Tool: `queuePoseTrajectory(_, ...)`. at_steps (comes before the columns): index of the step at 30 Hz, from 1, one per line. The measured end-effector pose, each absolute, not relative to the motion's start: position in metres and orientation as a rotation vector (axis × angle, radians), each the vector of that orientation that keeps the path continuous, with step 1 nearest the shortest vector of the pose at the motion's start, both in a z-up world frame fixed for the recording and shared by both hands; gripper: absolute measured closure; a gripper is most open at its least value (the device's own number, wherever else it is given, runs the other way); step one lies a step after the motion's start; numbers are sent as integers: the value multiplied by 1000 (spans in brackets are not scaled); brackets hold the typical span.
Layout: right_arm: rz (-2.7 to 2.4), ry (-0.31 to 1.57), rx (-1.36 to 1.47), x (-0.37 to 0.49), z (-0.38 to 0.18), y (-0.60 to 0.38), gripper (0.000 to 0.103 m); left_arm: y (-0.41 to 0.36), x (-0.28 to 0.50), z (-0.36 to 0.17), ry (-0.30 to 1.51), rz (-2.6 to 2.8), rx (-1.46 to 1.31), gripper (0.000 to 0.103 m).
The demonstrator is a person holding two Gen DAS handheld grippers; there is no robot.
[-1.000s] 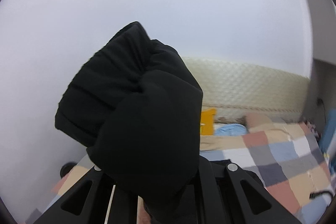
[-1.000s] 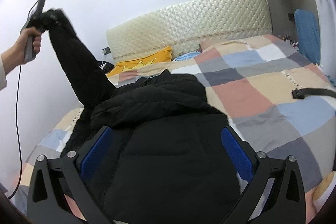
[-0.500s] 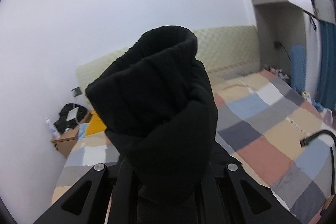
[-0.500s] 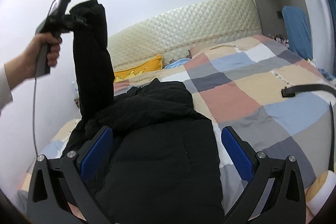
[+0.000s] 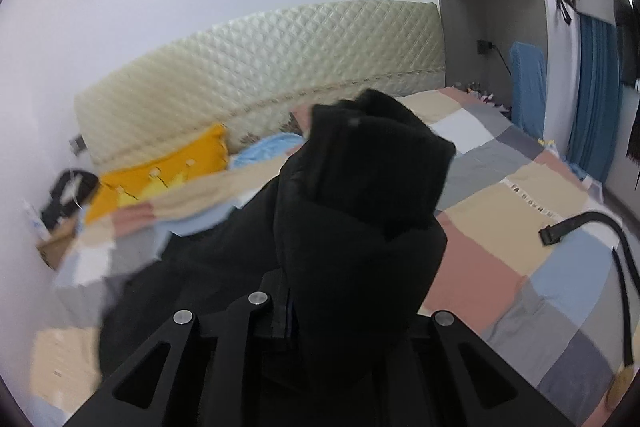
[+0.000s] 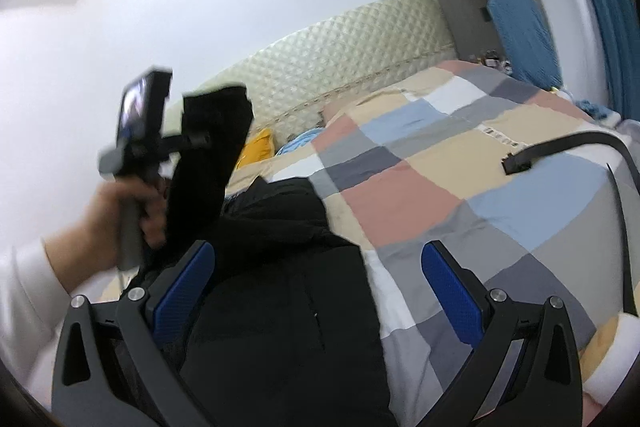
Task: Fold large clothes
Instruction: 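Lift the gripped sleeve up with the left tool, then lay the sleeve across the jacket body and open the left tool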
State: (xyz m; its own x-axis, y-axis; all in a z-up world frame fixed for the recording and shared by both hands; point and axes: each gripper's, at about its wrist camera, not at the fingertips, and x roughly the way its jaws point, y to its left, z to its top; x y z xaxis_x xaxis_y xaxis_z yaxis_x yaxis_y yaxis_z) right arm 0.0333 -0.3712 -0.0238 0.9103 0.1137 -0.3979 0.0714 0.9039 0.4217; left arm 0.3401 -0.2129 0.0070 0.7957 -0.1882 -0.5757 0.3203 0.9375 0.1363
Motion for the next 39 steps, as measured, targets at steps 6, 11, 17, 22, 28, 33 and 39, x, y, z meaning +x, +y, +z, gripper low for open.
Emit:
queuePoseTrajectory(6, -38, 427, 496, 41, -33, -384, 0, -231, 351, -64, 648, -296, 238, 90)
queuePoseTrajectory(11, -35, 444, 501, 50, -44, -380, 0, -241, 372, -134, 765, -314, 138, 89)
queuePoseTrajectory(17, -31, 452, 498, 51, -48, -380, 0, -247, 374, -174, 775, -328, 174, 88)
queuePoseTrajectory(22, -37, 464, 487, 53, -51, -378, 0, -252, 362, -167, 736, -299, 261, 82)
queuePoseTrajectory(28, -59, 456, 476, 51, -51, -377, 0, -248, 327, -136, 593, -237, 281, 55)
queuePoseTrajectory(33, -59, 457, 440, 51, -50, -372, 0, -241, 309, -115, 591, -293, 266, 31)
queuePoseTrajectory(39, -53, 448, 421, 51, -46, -369, 0, -215, 277, -68, 580, -306, 255, 29)
